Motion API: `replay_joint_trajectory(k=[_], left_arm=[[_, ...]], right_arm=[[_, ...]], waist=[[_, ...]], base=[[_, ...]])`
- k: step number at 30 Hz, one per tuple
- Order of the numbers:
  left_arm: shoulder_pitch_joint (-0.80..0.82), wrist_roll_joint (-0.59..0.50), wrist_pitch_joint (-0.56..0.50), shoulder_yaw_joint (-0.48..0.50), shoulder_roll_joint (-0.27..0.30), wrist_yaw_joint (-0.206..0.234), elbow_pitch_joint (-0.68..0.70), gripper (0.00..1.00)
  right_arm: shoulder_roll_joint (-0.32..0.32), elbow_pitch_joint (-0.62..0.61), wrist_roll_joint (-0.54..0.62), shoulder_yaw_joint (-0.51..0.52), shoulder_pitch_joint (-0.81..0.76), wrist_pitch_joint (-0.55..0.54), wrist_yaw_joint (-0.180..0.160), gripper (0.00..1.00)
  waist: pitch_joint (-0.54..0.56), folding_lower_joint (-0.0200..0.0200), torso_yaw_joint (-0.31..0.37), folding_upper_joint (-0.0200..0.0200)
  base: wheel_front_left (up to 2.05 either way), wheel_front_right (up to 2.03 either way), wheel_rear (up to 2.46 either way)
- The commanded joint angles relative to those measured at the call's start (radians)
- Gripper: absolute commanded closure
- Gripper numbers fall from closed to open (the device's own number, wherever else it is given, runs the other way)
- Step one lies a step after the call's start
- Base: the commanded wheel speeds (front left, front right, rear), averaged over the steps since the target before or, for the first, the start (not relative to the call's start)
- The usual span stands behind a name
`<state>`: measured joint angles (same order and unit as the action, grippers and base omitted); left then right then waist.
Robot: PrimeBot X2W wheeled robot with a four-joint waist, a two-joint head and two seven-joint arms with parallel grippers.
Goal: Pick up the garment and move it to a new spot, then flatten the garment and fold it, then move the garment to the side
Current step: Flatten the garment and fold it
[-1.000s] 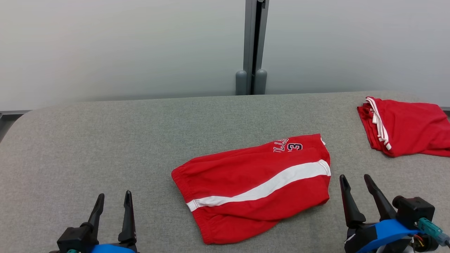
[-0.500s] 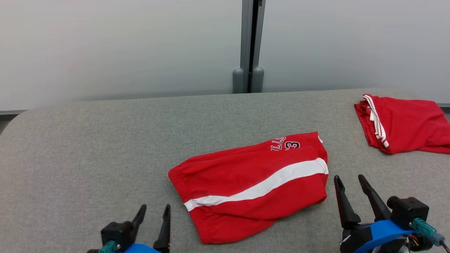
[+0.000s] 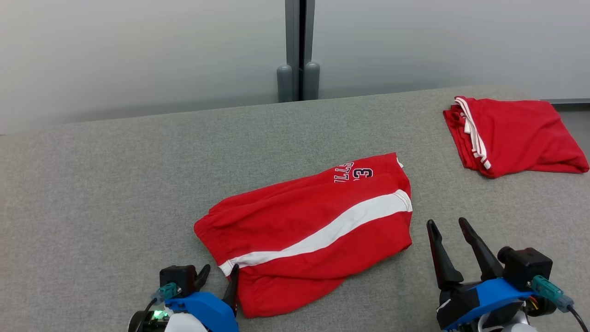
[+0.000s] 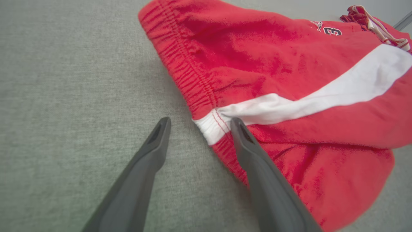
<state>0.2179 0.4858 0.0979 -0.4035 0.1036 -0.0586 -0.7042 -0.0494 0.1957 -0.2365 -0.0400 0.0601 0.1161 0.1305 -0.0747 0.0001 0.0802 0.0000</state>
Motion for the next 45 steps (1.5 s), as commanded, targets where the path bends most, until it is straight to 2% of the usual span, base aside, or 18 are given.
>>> replay_joint_trajectory(k=[1,4,9,10,11,12,13,20,22,30,36,40,45], left_arm=[[0.023,0.007,-0.002,0.000,0.000,0.000,-0.019,0.00],[0.046,0.006,0.007,-0.003,-0.003,0.000,-0.065,0.00],[0.076,0.001,0.019,-0.026,-0.007,-0.026,-0.119,0.02],[0.081,0.000,0.016,-0.034,-0.009,-0.031,-0.129,0.15],[0.086,-0.001,0.011,-0.045,-0.012,-0.038,-0.139,0.54],[0.091,-0.001,0.009,-0.053,-0.015,-0.042,-0.148,0.73],[0.095,0.000,0.010,-0.057,-0.016,-0.046,-0.157,1.00],[0.114,0.013,0.067,-0.053,-0.014,-0.049,-0.196,1.00],[0.121,0.015,0.082,-0.051,-0.013,-0.048,-0.198,1.00],[0.149,0.007,0.123,-0.052,0.002,-0.038,-0.186,1.00],[0.169,0.011,0.130,-0.052,0.014,-0.042,-0.193,1.00],[0.178,0.014,0.132,-0.049,0.020,-0.042,-0.197,1.00],[0.179,0.023,0.134,-0.047,0.027,-0.038,-0.198,1.00]], right_arm=[[-0.002,0.002,-0.006,0.003,0.013,0.007,0.000,0.00],[-0.002,0.006,-0.005,0.008,0.016,0.012,0.000,0.00],[-0.002,0.010,-0.006,0.009,0.021,0.016,0.000,0.00],[-0.002,0.010,-0.007,0.009,0.022,0.017,0.000,0.00],[-0.002,0.011,-0.007,0.008,0.023,0.017,0.000,0.00],[-0.002,0.012,-0.006,0.008,0.024,0.018,0.000,0.00],[-0.002,0.012,-0.006,0.008,0.025,0.018,0.000,0.00],[-0.002,0.008,0.003,0.018,0.038,0.001,0.000,0.00],[-0.002,0.012,0.000,0.019,0.061,-0.034,0.000,0.00],[-0.003,0.109,-0.028,0.068,0.224,-0.372,0.000,0.00],[-0.002,0.190,-0.042,0.059,0.302,-0.513,0.000,0.00],[-0.002,0.224,-0.056,0.039,0.322,-0.552,0.000,0.00],[-0.002,0.249,-0.079,-0.007,0.348,-0.552,0.000,0.00]], waist=[[-0.004,-0.0001,0.003,0.0000],[-0.012,-0.0001,0.008,0.0000],[-0.021,-0.0001,0.011,0.0000],[-0.021,-0.0001,0.011,0.0000],[-0.022,-0.0001,0.011,0.0000],[-0.023,-0.0001,0.011,0.0000],[-0.023,-0.0001,0.011,0.0000],[-0.025,-0.0001,0.002,0.0000],[-0.030,-0.0001,-0.001,0.0000],[-0.058,-0.0001,-0.027,0.0000],[-0.079,-0.0001,-0.050,0.0000],[-0.090,-0.0001,-0.050,0.0000],[-0.099,-0.0001,-0.040,0.0000]], base=[[0.00,0.00,0.00],[0.00,0.00,0.00],[0.00,0.00,0.00],[0.00,0.00,0.00],[0.00,0.00,0.00],[0.00,0.00,0.00],[0.00,0.00,0.00],[0.00,0.00,0.00],[0.00,0.00,0.00],[0.00,0.00,0.00],[0.00,0.00,0.00],[0.00,0.00,0.00],[0.00,0.00,0.00]])
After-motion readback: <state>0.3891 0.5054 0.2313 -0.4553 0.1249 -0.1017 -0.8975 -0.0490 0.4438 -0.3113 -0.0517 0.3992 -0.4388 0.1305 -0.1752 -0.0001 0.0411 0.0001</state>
